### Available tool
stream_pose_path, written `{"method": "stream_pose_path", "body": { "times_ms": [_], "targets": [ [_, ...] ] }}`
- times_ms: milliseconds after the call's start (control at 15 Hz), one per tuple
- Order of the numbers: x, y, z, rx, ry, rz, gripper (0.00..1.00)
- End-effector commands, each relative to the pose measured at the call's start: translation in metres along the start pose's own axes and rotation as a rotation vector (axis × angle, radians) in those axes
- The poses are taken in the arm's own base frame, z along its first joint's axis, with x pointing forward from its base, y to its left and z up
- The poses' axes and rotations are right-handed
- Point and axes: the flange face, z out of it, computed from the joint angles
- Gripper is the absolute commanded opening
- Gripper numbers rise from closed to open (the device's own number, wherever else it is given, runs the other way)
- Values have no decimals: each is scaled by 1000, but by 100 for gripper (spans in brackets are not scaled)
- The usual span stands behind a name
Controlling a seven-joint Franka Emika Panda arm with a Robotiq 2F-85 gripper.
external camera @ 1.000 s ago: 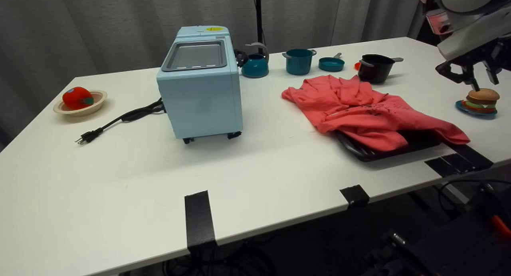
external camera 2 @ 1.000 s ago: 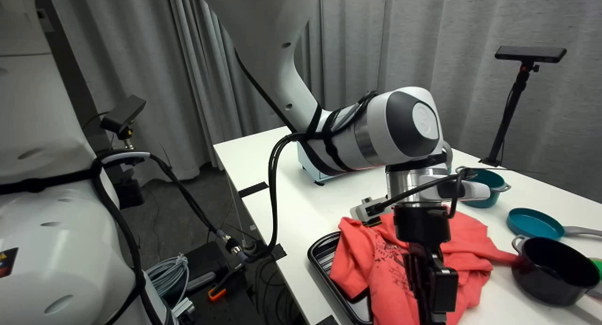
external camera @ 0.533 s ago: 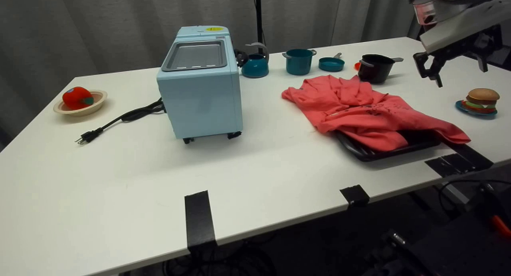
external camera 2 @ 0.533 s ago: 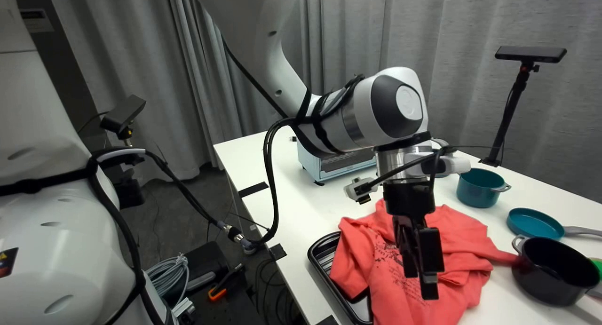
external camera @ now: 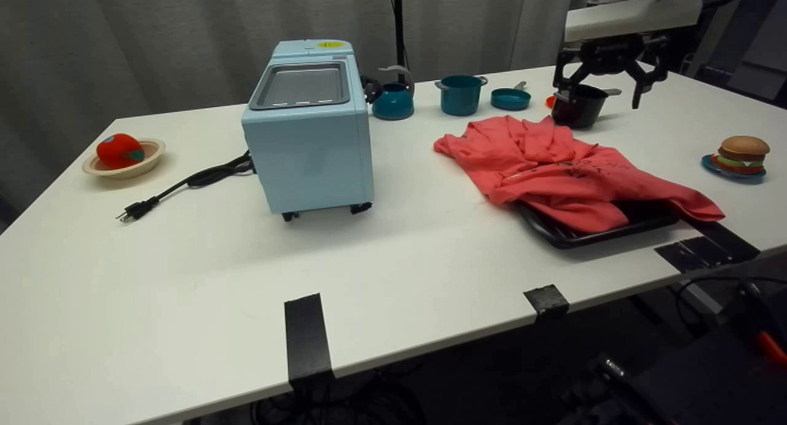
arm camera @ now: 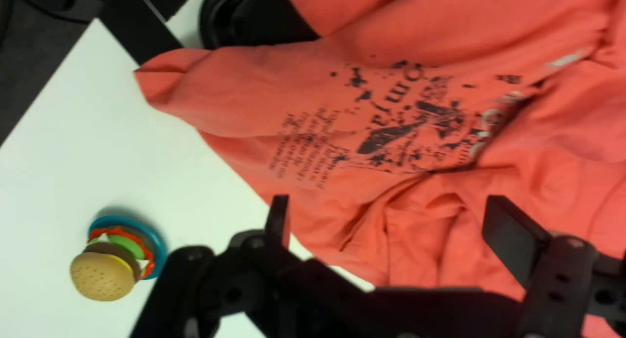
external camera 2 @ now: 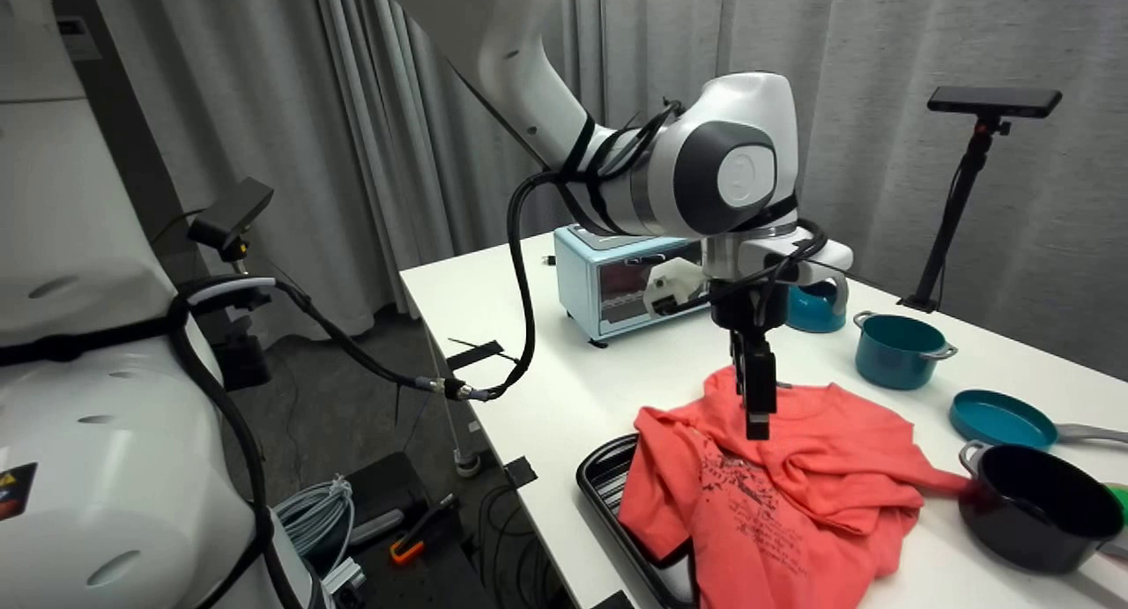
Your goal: Unfold the shirt
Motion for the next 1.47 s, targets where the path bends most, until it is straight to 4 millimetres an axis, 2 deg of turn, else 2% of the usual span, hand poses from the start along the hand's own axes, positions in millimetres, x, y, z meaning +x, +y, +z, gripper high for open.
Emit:
{"method": "stream_pose_path", "body": {
  "times_ms": [0, 267, 600, 867, 1133, 1400],
  "targets": [
    [11, -56, 15, 78, 2, 41, 100],
    [17, -112, 53, 79, 29, 46, 100],
    [30, -163, 100, 48, 35, 66, 100],
    [39, -193, 128, 32, 32, 88, 100],
    [37, -215, 152, 9, 19, 127, 100],
    [42, -236, 153, -9, 9, 182, 100]
  ]
}}
